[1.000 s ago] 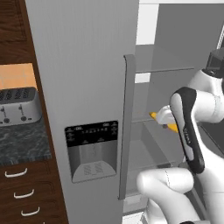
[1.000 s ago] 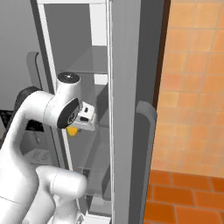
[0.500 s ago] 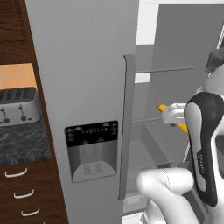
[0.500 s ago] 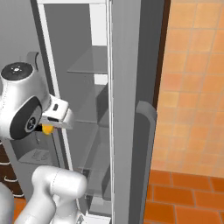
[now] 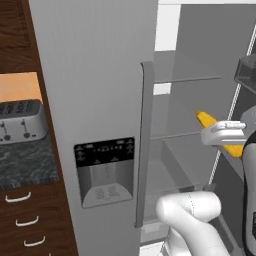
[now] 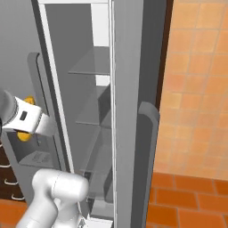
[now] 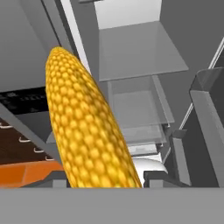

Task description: Place one corn and one chicken drumstick in each tupperware on the nearby counter, to pack two identical lunches.

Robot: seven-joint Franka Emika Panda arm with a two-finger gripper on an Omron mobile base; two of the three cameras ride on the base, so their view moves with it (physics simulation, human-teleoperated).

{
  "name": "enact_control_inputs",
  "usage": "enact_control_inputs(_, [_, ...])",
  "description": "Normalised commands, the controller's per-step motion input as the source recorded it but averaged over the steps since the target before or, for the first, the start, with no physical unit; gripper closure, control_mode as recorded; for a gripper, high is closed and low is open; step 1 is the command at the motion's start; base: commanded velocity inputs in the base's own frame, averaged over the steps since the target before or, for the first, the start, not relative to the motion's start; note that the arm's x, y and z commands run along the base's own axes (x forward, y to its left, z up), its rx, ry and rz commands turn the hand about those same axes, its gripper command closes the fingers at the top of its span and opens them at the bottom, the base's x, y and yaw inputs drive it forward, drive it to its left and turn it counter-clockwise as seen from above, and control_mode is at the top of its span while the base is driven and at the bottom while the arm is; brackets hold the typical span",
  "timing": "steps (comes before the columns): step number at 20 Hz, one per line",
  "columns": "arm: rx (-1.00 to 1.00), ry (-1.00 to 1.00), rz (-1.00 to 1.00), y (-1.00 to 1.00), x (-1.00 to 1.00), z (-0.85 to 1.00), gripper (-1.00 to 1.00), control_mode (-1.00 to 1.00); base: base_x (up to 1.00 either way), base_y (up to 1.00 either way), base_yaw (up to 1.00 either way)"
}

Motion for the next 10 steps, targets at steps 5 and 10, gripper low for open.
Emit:
enact_control_inputs(5, [0.00, 0.00, 0.00, 0.00, 0.00, 0.00, 1.00, 1.00, -0.36, 0.55, -0.01])
enact_control_inputs(10, [0.00, 0.00, 0.00, 0.00, 0.00, 0.00, 1.00, 1.00, -0.28, 1.00, 0.00])
